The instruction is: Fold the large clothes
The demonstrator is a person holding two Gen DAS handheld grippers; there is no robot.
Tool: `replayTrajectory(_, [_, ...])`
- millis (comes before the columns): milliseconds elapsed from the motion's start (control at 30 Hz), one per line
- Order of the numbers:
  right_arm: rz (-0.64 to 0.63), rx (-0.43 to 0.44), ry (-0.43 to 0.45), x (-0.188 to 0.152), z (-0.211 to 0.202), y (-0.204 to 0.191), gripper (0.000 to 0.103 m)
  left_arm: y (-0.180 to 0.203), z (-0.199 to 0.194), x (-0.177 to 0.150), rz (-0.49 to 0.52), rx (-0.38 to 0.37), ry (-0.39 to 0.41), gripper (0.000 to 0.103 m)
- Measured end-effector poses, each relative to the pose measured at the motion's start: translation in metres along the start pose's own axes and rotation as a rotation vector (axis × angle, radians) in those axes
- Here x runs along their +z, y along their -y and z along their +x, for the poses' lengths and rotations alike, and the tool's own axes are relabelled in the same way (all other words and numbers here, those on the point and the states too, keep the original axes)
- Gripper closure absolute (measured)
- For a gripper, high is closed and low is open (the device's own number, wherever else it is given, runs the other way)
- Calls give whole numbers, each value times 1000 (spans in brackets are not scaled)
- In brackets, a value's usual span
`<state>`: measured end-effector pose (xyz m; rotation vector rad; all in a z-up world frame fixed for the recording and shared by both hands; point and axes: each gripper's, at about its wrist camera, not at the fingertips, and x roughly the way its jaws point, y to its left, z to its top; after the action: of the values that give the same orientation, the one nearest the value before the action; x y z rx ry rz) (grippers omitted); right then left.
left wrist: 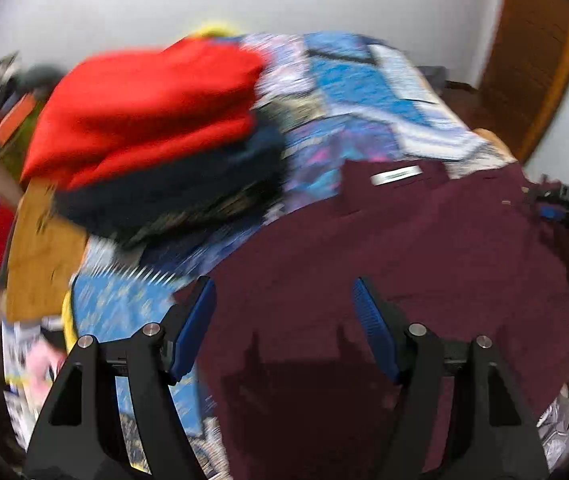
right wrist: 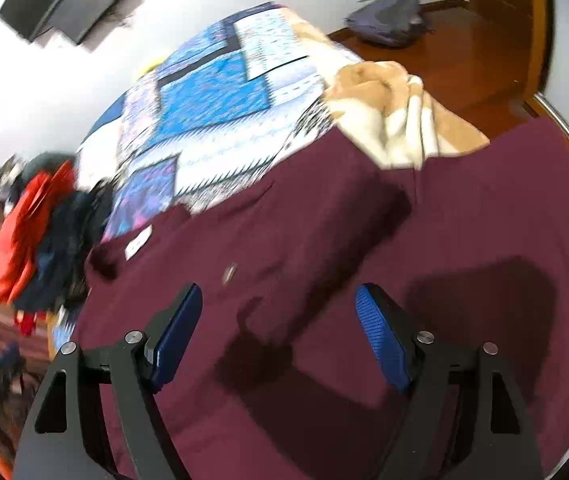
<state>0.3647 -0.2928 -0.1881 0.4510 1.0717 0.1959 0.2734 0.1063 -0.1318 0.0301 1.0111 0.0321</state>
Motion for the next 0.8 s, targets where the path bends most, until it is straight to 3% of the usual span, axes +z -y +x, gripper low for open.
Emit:
replayTrajectory(33, [7,-9,5,5,3,0,28,-8,1,-4,-19,6,-6,33])
replayTrajectory(67, [20,-24,9,9,7,0,36,-22,4,-9,-49,12,-16,33])
replayTrajectory(200, [19,-96,18,14,11,-1,80,-57,9,-22,-123,25,-44,33])
replayTrajectory(333, [-9,-66,48,12,-7,-4,86,-77,0,-25,-143,37,-36,33])
replayTrajectory(500, [-118,-40,156,8,-59,-26,86,-95,-27,-11,-112,105,26,33])
replayTrajectory(633, [-170,-7,217,1,-91,-41,86,-113,-46,-4,-109,160,51,24])
replayTrajectory(800, [-203,-3,262,-12,-107,-49,86,-111,-53,-5,-35,208,47,24])
